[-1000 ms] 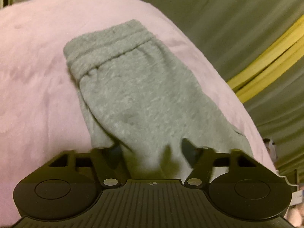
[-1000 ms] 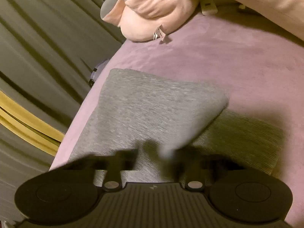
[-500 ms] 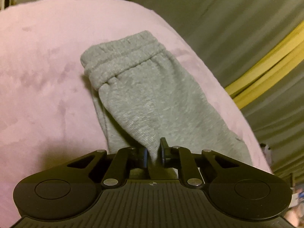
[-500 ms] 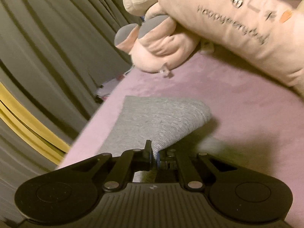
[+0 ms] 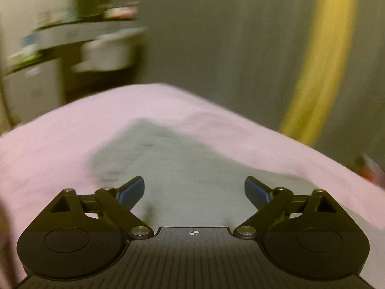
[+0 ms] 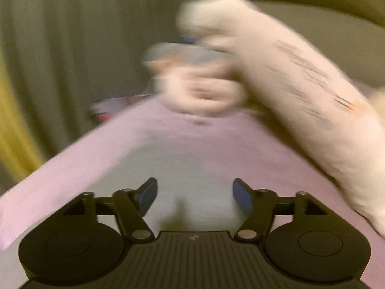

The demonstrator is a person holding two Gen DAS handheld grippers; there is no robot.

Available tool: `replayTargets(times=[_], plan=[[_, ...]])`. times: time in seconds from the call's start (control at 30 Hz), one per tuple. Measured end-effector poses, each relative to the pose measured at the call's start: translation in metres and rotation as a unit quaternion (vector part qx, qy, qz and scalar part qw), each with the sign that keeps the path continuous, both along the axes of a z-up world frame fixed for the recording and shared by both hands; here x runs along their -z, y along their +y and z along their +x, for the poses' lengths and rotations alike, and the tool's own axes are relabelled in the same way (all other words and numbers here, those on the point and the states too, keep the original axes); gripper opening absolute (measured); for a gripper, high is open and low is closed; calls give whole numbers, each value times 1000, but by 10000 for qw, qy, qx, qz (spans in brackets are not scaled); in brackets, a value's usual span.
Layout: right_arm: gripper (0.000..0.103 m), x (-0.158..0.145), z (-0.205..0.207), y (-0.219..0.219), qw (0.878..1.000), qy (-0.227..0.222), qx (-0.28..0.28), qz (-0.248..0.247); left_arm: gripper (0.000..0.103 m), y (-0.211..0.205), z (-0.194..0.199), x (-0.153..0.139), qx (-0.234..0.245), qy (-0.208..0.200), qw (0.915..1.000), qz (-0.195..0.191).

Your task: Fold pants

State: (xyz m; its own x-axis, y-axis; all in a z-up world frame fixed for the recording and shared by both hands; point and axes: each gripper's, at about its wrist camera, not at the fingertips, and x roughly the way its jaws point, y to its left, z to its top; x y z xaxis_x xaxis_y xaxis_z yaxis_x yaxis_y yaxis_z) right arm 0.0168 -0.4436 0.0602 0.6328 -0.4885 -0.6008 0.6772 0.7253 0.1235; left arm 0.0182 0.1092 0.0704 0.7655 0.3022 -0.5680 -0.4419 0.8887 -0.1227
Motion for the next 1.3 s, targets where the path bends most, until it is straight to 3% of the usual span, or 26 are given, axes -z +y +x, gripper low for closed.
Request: replayTargets(times=[0.1,0.17,0.3,0.37,0.43,0.5,0.57,0.63,0.67,0.7,0.73,0.77,0.8,0.87,0.9,1.0,1.07,1.13,1.2,1.27,1.3], plan=[[81,8,44,66,9895,131,-1441,-55,96,-50,31,20,883,308,9955,164],[81,21,72,118,9711,360,-2359,-14,96,-80,47,40,1240,598,9895,451],[81,44,104,209,9220,440,-3838,-271,99,-108,52,93,1366,1048,9787,1118],[81,52,110,237,9059,218,-4199,-511,103,-99,50,102,1274,847,9824,1069],[80,70,117,251,8911,208,-4479,-696,103,-82,55,100,1177,861,9875,604],[83,90,123,248,8943,631,-4350,-837,103,-71,54,102,931,765,9917,458],[84,88,123,224,9025,501,-4206,-782,103,-70,49,101,926,750,9917,489],[88,83,129,187,9264,592,-3624,-831,103,-72,50,102,934,749,9911,582],[89,84,132,162,9431,755,-3097,-948,103,-73,50,104,946,732,9909,624],[99,87,134,130,9573,884,-2579,-966,103,-73,51,105,952,724,9907,643],[99,91,132,93,9701,876,-2136,-749,103,-73,50,105,952,721,9908,638],[99,91,126,62,9768,726,-1966,-448,103,-72,50,106,954,721,9908,629],[99,89,120,37,9810,691,-1751,-471,103,-72,51,107,955,710,9909,626],[99,88,109,4,9789,1016,-1345,-1152,103,-74,53,106,944,701,9910,644],[99,87,102,-12,9800,1052,-1249,-1141,103,-75,53,106,936,696,9910,658],[99,75,64,-59,9901,1023,-902,-318,103,-77,55,107,892,668,9914,692],[99,67,33,-68,9921,989,-765,-41,103,-80,56,108,870,659,9913,730],[99,68,0,-62,9918,715,-1048,184,103,-81,56,108,871,652,9912,753],[99,86,-23,-59,9880,836,-1282,227,103,-81,55,108,877,662,9912,733],[99,98,-40,-42,9763,928,-1865,-591,103,-80,54,108,863,677,9916,690],[99,99,-40,-36,9725,961,-1991,-728,103,-80,53,107,853,689,9917,678]])
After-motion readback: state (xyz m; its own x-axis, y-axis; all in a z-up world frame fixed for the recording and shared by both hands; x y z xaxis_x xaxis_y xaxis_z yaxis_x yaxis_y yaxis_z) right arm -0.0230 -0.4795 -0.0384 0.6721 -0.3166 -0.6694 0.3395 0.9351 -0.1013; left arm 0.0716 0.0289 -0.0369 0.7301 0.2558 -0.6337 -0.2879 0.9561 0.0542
